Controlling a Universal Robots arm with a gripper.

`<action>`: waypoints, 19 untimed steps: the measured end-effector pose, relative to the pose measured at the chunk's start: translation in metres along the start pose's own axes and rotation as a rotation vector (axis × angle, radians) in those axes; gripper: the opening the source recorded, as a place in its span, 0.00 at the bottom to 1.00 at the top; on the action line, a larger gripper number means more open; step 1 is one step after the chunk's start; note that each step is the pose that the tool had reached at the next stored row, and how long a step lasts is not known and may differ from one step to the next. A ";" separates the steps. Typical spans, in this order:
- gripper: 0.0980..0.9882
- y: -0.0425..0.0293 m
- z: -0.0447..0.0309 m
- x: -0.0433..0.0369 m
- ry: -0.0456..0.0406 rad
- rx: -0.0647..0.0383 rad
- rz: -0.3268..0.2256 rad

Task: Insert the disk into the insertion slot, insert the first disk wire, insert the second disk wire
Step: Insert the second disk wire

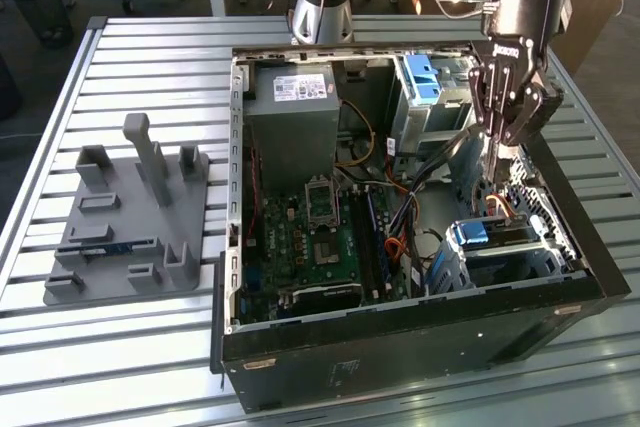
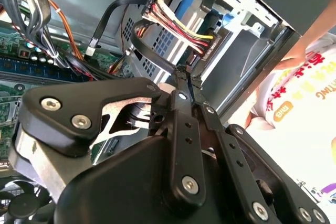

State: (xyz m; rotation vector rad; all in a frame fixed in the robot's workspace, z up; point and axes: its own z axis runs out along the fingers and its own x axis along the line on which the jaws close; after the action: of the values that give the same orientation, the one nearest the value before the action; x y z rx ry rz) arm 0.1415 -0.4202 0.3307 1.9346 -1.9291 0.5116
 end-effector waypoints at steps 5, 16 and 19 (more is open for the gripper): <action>0.06 -0.0003 0.0021 0.0037 -0.0280 0.000 0.000; 0.06 -0.0001 0.0077 0.0150 -0.1455 0.001 0.001; 0.06 -0.0001 0.0058 0.0217 -0.1536 0.001 0.001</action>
State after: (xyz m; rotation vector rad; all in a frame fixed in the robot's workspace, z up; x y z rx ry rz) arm 0.1416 -0.4420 0.3364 2.0268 -2.0227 0.3741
